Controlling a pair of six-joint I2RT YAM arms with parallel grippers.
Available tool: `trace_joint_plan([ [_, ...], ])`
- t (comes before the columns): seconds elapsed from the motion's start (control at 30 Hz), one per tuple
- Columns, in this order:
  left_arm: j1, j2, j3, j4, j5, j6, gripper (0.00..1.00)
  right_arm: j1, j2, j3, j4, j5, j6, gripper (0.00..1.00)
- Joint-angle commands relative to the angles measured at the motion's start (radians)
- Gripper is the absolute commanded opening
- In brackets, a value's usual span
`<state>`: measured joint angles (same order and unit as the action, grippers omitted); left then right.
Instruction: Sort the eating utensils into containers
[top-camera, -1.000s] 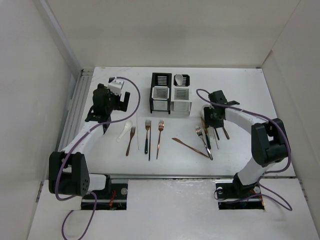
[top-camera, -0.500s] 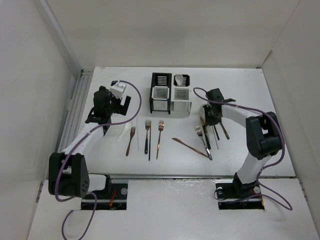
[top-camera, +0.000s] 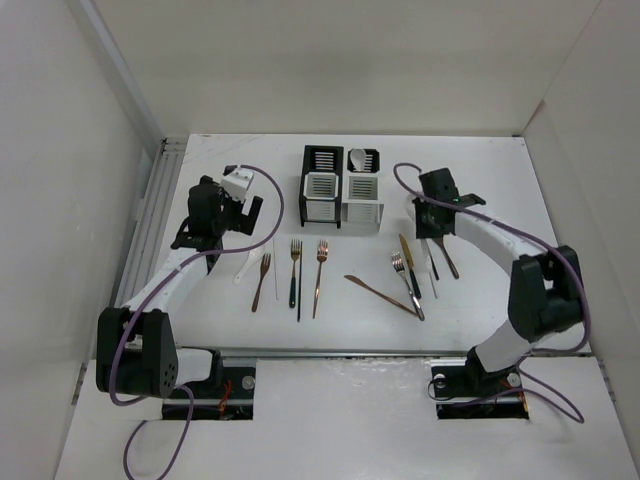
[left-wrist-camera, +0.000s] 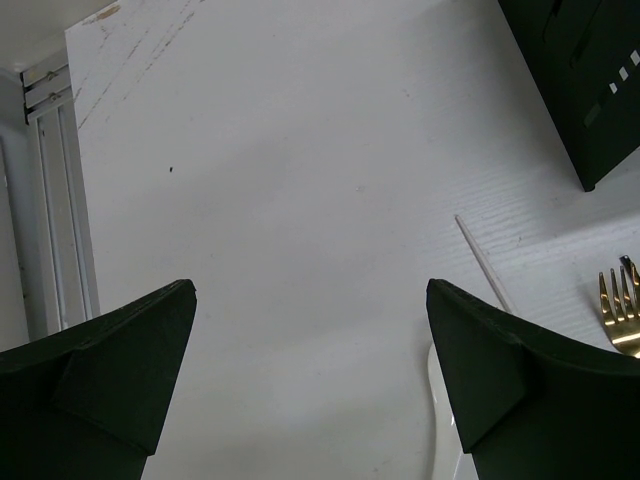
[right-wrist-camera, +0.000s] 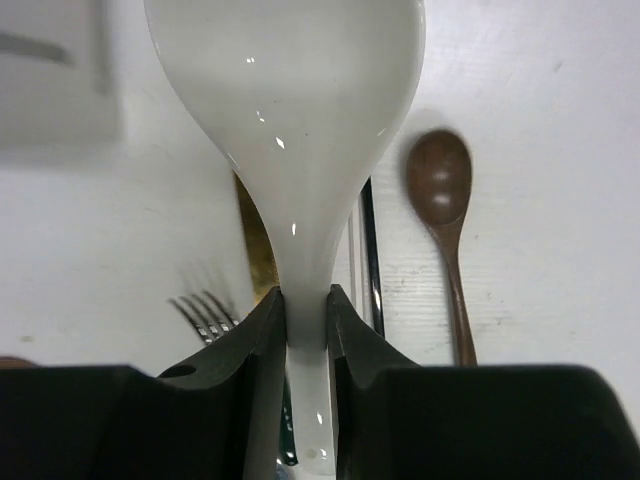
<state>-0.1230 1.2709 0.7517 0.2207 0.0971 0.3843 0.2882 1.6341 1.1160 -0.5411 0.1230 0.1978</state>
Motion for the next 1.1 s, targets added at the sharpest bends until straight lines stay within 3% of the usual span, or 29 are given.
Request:
trace_joint_plan([
  [0.0, -0.004, -0.027, -0.008, 0.026, 0.009, 0.010, 1.00, 0.020, -0.147, 0.077, 0.131, 0.064, 0.020, 0.00],
  [0.1, -0.004, -0.018, -0.008, 0.035, 0.009, 0.001, 1.00, 0.063, -0.213, 0.088, 0.286, 0.134, 0.032, 0.00],
  [0.2, -0.004, -0.008, -0.008, 0.035, 0.009, 0.001, 1.00, 0.094, -0.180, 0.166, 0.490, 0.210, 0.016, 0.00],
  [0.43, -0.004, 0.001, 0.012, 0.022, -0.037, -0.010, 1.00, 0.117, 0.140, 0.479, 0.711, 0.230, -0.049, 0.00],
  [0.6, -0.004, 0.010, 0.021, -0.001, -0.086, -0.010, 1.00, 0.117, 0.279, 0.519, 0.987, 0.230, -0.049, 0.00],
  [1.07, -0.004, 0.058, 0.032, -0.021, -0.086, -0.082, 1.00, 0.137, 0.408, 0.490, 1.072, 0.199, -0.003, 0.00],
])
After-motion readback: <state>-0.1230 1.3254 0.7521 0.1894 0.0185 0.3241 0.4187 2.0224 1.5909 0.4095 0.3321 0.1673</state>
